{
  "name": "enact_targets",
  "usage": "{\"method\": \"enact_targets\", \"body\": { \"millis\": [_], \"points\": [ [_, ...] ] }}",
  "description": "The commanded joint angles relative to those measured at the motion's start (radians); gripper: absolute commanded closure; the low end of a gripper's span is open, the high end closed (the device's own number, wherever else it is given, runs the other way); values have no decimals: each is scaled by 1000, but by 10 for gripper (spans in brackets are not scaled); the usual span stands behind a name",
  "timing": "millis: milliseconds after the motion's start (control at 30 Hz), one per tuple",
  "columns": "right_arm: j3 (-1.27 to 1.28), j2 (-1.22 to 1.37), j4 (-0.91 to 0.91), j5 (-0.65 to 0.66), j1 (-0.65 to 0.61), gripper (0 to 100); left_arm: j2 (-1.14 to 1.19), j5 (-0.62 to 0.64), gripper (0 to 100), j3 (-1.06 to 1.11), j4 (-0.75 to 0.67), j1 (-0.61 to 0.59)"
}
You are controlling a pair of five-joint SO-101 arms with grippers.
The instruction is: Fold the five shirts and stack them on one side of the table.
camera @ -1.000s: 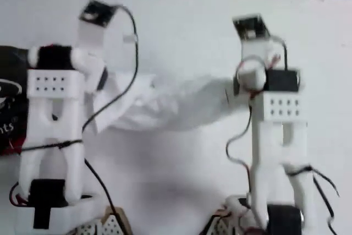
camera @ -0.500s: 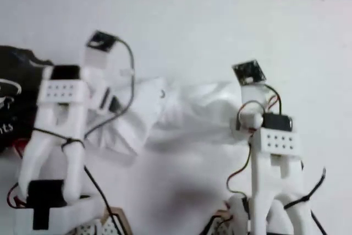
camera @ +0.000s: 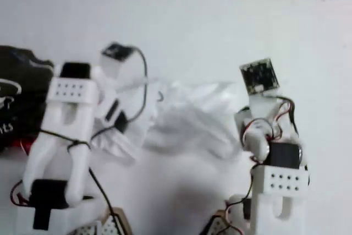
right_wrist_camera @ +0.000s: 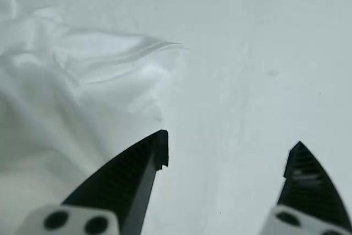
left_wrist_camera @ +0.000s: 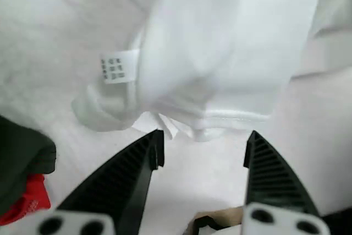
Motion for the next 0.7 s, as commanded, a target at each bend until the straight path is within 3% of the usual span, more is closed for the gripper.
{"method": "enact_targets", "body": {
  "millis": [0, 133, 267, 400, 500, 667],
  "points": [
    [21, -30, -7, 8, 7, 662, -9, -71, 744, 134, -137, 8],
    [60, -35, -8, 8, 7, 662, -11, -80, 744, 263, -321, -43],
    [68, -35, -8, 8, 7, 662, -11, -80, 744, 323, -408, -55],
    [68, -33, -8, 8, 7, 662, -17, -80, 770, 314, -407, -49],
    [71, -28, -10, 8, 7, 662, -18, -72, 973, 271, -390, -51],
    [124, -35, -28, 8, 5, 662, -18, -72, 979, 159, -272, -55]
  ]
}}
